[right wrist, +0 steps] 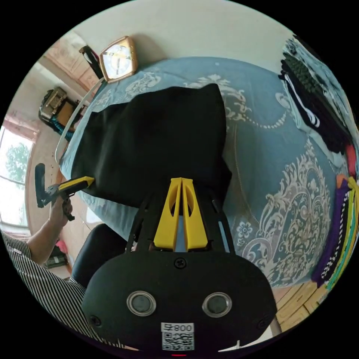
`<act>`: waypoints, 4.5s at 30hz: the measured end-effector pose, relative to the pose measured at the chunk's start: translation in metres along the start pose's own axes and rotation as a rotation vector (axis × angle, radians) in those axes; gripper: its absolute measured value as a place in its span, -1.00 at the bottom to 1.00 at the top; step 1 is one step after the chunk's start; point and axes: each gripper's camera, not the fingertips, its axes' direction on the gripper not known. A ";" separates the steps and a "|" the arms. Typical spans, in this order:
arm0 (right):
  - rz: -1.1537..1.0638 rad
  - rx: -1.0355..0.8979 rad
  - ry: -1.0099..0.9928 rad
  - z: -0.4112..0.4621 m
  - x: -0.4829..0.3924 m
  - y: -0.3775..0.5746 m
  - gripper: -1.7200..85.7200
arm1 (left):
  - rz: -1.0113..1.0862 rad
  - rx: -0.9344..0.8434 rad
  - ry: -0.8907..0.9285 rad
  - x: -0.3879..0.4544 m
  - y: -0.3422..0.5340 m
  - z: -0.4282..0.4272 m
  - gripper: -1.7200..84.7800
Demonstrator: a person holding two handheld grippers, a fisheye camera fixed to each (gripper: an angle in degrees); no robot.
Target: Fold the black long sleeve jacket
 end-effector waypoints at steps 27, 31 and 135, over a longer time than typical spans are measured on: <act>-0.163 0.014 -0.179 -0.120 -0.055 -0.062 -0.96 | -0.732 0.360 0.580 -0.204 0.254 -0.054 -0.74; -0.206 -0.010 -0.164 -0.113 -0.084 -0.113 -0.96 | -0.784 0.387 0.640 -0.222 0.263 -0.044 -0.73; 0.173 -0.091 -0.675 0.186 0.300 -0.217 -0.90 | 0.665 -0.325 0.314 0.481 -0.266 0.112 -0.91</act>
